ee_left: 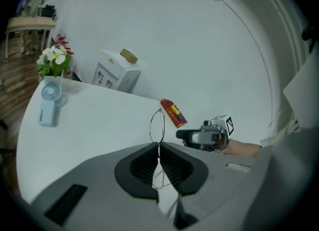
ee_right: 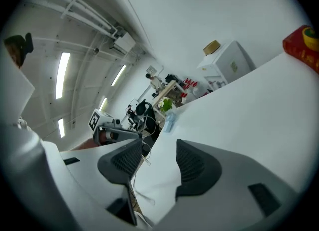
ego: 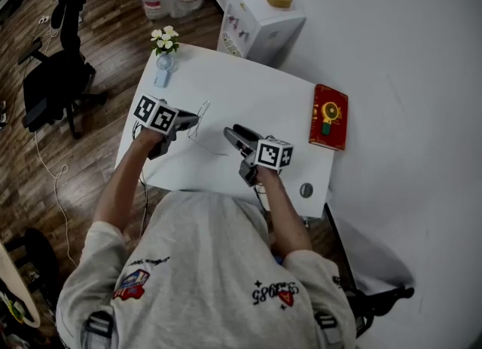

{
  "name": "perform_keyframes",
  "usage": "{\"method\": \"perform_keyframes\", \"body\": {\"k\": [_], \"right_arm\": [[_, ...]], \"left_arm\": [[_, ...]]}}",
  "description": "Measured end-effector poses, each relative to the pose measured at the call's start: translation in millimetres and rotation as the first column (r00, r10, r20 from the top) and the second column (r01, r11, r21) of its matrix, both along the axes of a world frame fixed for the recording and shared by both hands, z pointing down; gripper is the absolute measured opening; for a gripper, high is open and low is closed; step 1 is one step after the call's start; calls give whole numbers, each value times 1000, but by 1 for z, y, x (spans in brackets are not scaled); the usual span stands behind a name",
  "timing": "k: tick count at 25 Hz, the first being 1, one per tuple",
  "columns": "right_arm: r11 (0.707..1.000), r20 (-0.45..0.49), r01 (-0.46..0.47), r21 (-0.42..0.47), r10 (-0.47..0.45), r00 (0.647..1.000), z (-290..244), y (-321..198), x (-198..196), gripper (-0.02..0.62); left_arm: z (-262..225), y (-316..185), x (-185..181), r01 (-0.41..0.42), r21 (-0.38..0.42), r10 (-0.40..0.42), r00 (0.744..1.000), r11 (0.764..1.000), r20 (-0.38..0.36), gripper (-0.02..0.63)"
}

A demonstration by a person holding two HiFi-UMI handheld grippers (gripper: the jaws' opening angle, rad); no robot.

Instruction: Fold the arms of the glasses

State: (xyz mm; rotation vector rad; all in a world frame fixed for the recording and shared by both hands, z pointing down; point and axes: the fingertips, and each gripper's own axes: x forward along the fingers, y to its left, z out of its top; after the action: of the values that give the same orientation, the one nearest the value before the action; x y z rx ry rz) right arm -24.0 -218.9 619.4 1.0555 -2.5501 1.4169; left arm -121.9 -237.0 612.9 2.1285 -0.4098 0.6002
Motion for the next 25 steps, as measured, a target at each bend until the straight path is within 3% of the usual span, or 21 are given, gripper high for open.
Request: {"method": "perform_keyframes", "body": {"k": [6,13,15,19,23,25], "right_arm": [[998,75,-56,-36,58,995,3,8,12,201],[992,213,-86,-93,104,971,9,18,-3,192],[992,278,-88,-91,110,954,2,13,-8,177],[997,387,-67,49,43,921,-30,-6,-23,140],[991,414,-134,-19,129,901,-26,-13,-19,86],[991,415,-133,9,118,902,-28,-17,-18,78]], "left_arm": [[-14,-36,-21,162,33,-161,987,986,-26,14],[-26,-60,-37,303,43,-299,951,952,-78,14],[-28,-63,-37,322,36,-317,944,946,-93,14],[-30,-64,-35,335,17,-331,936,942,-118,14],[-28,-63,-33,340,5,-337,932,940,-131,14],[-28,-60,-31,336,0,-333,933,942,-136,15]]}}
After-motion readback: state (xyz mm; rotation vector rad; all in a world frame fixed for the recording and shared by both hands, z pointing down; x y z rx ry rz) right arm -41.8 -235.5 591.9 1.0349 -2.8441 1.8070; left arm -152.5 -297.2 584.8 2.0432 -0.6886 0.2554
